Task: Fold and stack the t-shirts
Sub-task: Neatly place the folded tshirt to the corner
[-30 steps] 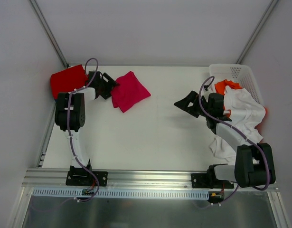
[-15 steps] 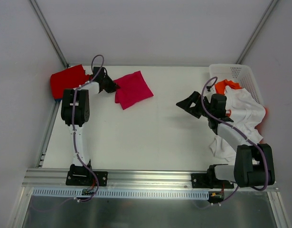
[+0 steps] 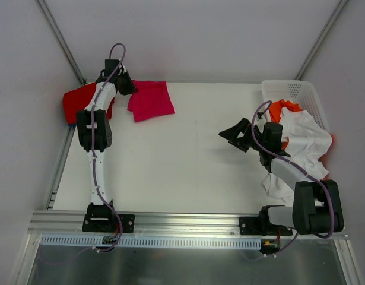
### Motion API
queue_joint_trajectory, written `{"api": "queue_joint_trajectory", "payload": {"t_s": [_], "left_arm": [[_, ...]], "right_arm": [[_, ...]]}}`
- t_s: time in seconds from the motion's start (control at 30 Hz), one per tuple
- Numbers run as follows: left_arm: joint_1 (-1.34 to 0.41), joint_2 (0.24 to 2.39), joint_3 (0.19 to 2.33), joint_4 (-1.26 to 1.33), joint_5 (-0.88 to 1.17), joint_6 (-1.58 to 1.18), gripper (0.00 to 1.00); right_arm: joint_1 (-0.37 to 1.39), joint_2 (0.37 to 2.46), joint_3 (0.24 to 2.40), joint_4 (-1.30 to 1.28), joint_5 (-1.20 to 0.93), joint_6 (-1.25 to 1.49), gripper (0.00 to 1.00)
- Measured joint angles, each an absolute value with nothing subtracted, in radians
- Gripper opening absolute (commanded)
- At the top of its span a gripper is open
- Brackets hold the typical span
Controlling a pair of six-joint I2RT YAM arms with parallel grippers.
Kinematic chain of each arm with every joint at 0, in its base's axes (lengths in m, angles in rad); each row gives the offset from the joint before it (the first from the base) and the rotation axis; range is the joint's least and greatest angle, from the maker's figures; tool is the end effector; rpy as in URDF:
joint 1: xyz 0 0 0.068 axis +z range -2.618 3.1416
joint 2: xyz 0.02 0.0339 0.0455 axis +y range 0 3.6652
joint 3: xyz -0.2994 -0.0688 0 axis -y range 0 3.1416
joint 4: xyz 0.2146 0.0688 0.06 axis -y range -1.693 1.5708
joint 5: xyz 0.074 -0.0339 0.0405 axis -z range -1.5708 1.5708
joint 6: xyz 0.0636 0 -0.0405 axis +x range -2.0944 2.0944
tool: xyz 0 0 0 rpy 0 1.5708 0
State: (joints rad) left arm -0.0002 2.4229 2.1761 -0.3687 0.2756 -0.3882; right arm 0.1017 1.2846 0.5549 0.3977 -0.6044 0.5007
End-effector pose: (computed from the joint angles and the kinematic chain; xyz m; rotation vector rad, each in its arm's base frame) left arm 0.5785 -0.0174 0.2383 -0.2694 2.1908 -0.5195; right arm 0.2499 0.0618 0.2612 -0.0377 1.9620 0.9755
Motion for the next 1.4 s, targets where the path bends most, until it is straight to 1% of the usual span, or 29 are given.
{"api": "queue_joint_trajectory", "payload": {"t_s": [0.27,0.67,0.8,0.97,1.13,1.4], "left_arm": [[0.094,2.383,2.149,-0.47,0.232,-0.308,0.0],[0.1,2.272,2.178,-0.568,0.142,-0.193,0.0],[0.107,2.249,2.196,-0.609,0.072,-0.152,0.0],[0.115,2.234,2.23,-0.643,-0.086,-0.081,0.0],[0.138,2.234,2.24,-0.648,-0.184,-0.03,0.0],[0.207,2.234,2.24,-0.656,-0.214,-0.018,0.0]], "right_arm": [[0.101,1.309,0.538,0.509,-0.667,0.577,0.99],[0.101,1.335,0.522,0.581,-0.697,0.629,1.0],[0.101,1.341,0.516,0.595,-0.699,0.64,0.99],[0.101,1.351,0.513,0.609,-0.709,0.648,0.99],[0.101,1.357,0.509,0.613,-0.715,0.652,1.0],[0.101,1.372,0.509,0.618,-0.719,0.654,1.0]]}}
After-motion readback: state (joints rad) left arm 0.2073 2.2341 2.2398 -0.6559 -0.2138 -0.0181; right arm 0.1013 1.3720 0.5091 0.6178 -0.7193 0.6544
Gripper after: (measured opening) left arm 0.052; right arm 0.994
